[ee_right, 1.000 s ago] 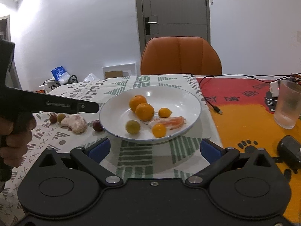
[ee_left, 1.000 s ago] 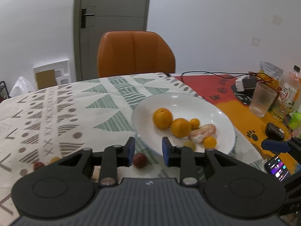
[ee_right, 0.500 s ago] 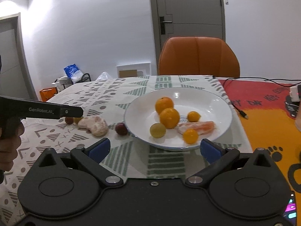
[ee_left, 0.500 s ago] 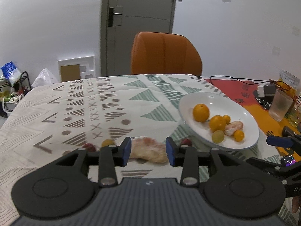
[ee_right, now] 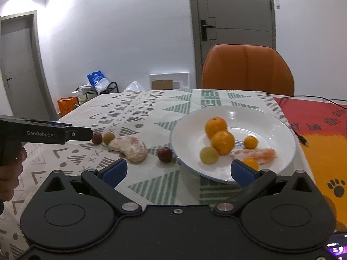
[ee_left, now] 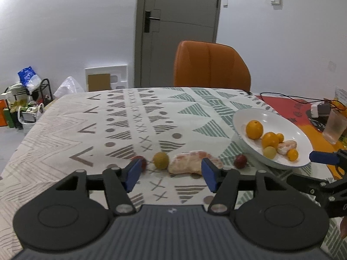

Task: Organize fruits
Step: 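Move both tools back from the plate to the remaining fruit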

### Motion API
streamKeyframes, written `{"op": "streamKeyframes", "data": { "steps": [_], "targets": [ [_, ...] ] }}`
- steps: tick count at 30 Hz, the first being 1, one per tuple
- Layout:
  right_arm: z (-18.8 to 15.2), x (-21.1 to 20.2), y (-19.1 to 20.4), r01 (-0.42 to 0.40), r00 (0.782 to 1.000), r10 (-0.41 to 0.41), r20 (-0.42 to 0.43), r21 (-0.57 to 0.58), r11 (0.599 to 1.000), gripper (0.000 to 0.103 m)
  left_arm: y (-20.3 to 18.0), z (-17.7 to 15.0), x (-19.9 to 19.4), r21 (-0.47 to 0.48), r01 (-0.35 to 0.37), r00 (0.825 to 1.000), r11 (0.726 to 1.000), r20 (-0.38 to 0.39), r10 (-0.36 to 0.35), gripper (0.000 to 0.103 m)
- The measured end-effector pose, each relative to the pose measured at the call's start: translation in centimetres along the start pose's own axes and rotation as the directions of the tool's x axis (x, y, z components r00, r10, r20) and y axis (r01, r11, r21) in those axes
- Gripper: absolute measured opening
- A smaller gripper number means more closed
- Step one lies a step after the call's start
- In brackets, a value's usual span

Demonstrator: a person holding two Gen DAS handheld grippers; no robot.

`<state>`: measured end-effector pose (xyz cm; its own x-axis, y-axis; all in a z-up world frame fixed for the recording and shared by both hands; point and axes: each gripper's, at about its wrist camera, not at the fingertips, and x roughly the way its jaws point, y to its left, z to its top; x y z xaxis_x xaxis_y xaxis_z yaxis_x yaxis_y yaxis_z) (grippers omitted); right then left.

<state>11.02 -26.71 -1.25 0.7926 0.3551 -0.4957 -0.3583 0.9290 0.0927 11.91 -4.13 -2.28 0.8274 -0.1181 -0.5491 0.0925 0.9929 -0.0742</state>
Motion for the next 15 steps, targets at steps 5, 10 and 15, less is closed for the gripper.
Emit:
{"op": "streamKeyframes", "data": {
  "steps": [5,10,15],
  "targets": [
    [0.5,0.8,0.9,-0.053,0.999,0.053,-0.010,0.000,0.999,0.103,1.3,-0.2,-0.3,-0.021,-0.023,1.000,0.999,0.000,0.023,0.063],
    [0.9,1.8,2.1,-0.094,0.995,0.093,-0.018,-0.025,0.995,0.103,2.2,-0.4,-0.3,-0.028,-0.042,0.999,0.999,-0.005,0.042,0.063],
    [1.0,2.8,3.1,-0.128,0.991,0.126,-0.036,-0.044,0.991,0.103,2.9,-0.5,-0.1,-0.037,-0.052,0.999,0.998,-0.010,0.051,0.063]
  ]
}}
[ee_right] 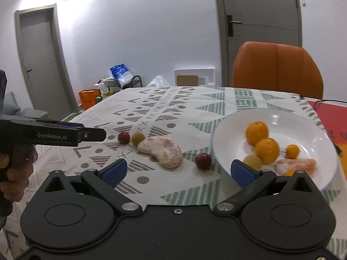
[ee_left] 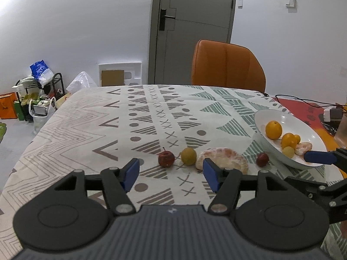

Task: Organize fruits
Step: 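Move both tools back from the plate to the remaining fruit, then grasp the peeled pomelo segment with the right tool while the left tool grasps a red plum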

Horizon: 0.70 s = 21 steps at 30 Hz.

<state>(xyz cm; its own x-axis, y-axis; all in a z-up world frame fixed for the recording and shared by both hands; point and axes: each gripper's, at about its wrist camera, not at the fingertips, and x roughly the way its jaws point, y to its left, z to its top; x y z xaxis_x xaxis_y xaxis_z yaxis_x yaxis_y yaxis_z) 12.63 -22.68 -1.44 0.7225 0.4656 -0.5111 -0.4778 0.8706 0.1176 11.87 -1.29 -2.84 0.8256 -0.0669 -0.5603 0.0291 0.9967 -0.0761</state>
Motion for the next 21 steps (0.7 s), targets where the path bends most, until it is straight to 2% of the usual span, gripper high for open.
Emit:
{"op": "streamKeyframes", "data": {
  "steps": [11,13,17,21],
  "targets": [
    [0.8,2.3,0.4,-0.061,0.998,0.061,-0.009,0.006,0.998,0.101,1.0,0.0,1.3,-0.025,0.000,1.000,1.000,-0.011,0.000,0.061],
    [1.0,2.7,0.6,-0.073,0.997,0.073,-0.015,-0.011,0.997,0.093,1.1,0.0,1.6,-0.028,-0.002,1.000,1.000,-0.012,0.002,0.060],
    [1.5,3.5,1.1,-0.092,0.996,0.090,-0.028,-0.044,0.995,0.088,1.5,0.0,2.2,-0.035,-0.002,1.000,0.999,-0.016,0.001,0.059],
    [1.8,4.4,1.3,-0.090,0.995,0.087,-0.045,-0.061,0.994,0.079,1.7,0.2,2.7,-0.039,0.003,1.000,0.999,-0.015,-0.003,0.057]
  ]
}}
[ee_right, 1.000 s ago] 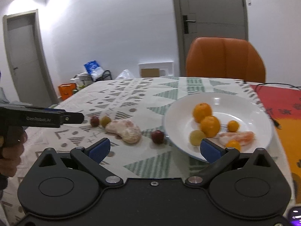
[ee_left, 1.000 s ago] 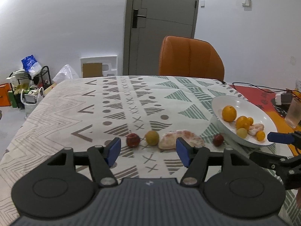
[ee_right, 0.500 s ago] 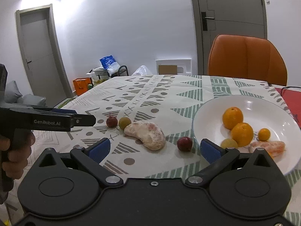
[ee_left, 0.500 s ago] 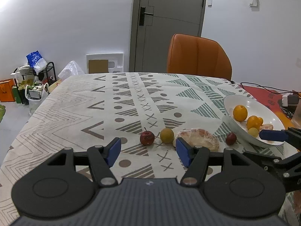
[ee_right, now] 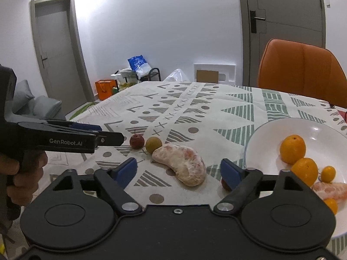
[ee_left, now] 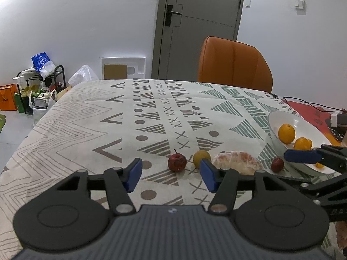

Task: Organize fruits
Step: 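Grasp the peeled pomelo segment with the right tool while the left tool grasps a red plum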

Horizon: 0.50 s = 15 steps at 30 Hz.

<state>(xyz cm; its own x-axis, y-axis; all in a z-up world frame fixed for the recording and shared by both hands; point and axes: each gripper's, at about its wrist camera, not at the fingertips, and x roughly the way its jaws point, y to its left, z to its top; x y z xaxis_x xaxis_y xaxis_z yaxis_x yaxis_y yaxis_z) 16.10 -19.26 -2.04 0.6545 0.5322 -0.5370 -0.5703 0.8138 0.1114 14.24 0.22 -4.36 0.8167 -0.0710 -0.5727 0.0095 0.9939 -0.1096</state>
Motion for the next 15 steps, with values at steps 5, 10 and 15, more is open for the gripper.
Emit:
{"op": "streamKeyframes", "data": {
  "steps": [5,10,15],
  "targets": [
    [0.2,0.8,0.1,0.012,1.000,-0.012,-0.016,-0.018,1.000,0.073,-0.1,0.2,0.9,-0.005,0.013,1.000,1.000,-0.003,-0.013,0.052],
    [0.4,1.5,0.1,0.036,0.999,-0.037,-0.029,-0.037,0.999,0.068,-0.3,0.2,2.1,-0.004,0.029,0.999,1.000,-0.018,-0.029,0.049],
    [0.4,2.3,-0.2,0.052,0.997,-0.054,-0.053,-0.044,0.998,0.067,-0.5,0.3,3.3,-0.012,0.043,0.999,0.999,-0.028,-0.043,0.047]
  ]
}}
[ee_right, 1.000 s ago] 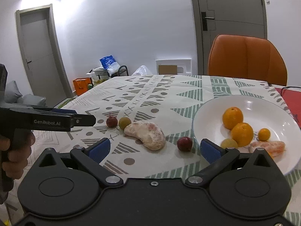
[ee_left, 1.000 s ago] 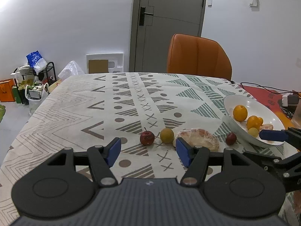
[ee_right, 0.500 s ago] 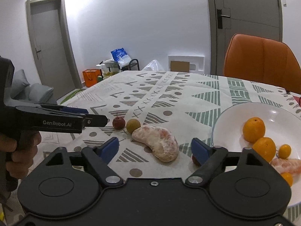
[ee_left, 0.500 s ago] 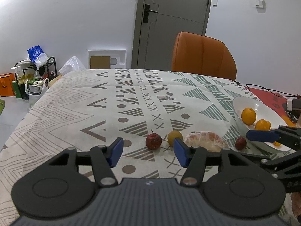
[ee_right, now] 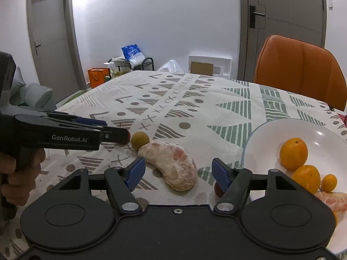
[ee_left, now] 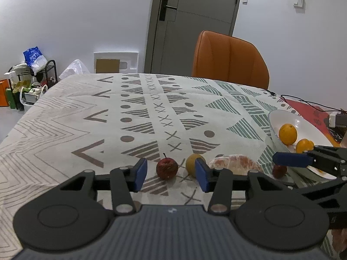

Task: Organize fruits
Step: 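Grasp the peeled pomelo segment with the right tool while the left tool grasps a red plum, then carry the pomelo segment into the plate and open the right tool while the left tool carries the plum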

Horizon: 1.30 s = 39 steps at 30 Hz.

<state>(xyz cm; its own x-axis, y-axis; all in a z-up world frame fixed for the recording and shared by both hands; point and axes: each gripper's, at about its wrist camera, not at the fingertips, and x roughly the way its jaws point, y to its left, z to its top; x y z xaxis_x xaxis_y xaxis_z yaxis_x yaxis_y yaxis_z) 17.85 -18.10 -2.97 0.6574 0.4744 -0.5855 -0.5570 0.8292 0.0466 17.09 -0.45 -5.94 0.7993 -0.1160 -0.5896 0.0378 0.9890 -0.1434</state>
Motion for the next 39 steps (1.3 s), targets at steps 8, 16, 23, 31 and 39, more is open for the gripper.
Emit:
{"op": "streamKeyframes", "data": {
  "steps": [8,16,23,31,39],
  "targets": [
    [0.2,1.2,0.6,0.022,0.999,-0.023,-0.024,-0.035,0.999,0.067,0.4,-0.2,1.5,-0.018,0.012,0.999,1.000,-0.039,-0.013,0.023],
    [0.1,2.3,0.8,0.012,0.998,-0.015,-0.057,-0.050,0.999,0.066,0.9,-0.4,0.6,-0.030,0.012,1.000,0.999,-0.029,-0.013,0.023],
    [0.0,2.3,1.3,0.008,0.998,-0.013,-0.066,-0.069,0.998,0.063,1.1,-0.6,-0.5,-0.038,0.011,1.000,0.999,-0.020,-0.012,0.023],
    [-0.6,1.4,1.1,-0.033,0.996,0.031,-0.080,-0.013,0.999,0.041,0.9,-1.1,-1.9,-0.038,-0.006,1.000,0.999,-0.011,0.006,0.023],
    [-0.9,0.2,1.6,-0.099,0.992,0.100,-0.076,0.019,0.995,0.039,0.7,-1.6,-3.0,-0.038,-0.013,1.000,0.999,-0.003,0.013,0.023]
  ]
}}
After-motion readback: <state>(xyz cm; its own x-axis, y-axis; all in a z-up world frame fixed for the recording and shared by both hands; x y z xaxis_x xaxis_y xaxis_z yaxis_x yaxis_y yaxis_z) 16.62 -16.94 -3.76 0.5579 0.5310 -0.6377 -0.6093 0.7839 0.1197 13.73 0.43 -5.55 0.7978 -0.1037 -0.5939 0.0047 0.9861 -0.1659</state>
